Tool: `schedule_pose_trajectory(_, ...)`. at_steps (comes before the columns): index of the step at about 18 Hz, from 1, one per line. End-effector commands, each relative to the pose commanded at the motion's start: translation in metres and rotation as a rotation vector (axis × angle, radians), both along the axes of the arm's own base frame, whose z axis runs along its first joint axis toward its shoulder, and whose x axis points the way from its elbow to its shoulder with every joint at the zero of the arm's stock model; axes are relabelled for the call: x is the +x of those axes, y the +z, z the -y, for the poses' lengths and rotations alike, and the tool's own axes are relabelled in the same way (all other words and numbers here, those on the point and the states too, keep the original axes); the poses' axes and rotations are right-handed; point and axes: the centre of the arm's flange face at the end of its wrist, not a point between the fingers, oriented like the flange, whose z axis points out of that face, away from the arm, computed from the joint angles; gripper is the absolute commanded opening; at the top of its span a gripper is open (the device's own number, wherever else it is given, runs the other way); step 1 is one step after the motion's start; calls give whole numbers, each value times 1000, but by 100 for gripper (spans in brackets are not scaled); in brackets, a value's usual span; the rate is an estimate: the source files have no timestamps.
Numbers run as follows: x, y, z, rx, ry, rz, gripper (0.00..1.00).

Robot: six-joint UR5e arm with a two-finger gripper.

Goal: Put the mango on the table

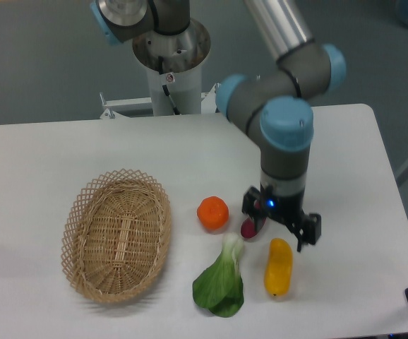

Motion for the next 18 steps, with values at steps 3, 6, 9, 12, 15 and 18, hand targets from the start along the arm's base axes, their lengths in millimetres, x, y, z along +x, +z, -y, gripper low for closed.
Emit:
schedule_pose_trajectory(3,16,17,17,-60,-20,70,100)
schedule_pose_trajectory(6,11,36,63,-123,-108,119,100)
schedule_pose_trajectory(9,1,52,100,-144,-168,134,100)
schedule_pose_trajectory(12,-7,59,117,-147,-174,135,100)
schedule_pose_trajectory(15,-11,66,127,-148,-155,148,100)
schedule_pose_trajectory(18,-14,69,130,-146,-150,144,100)
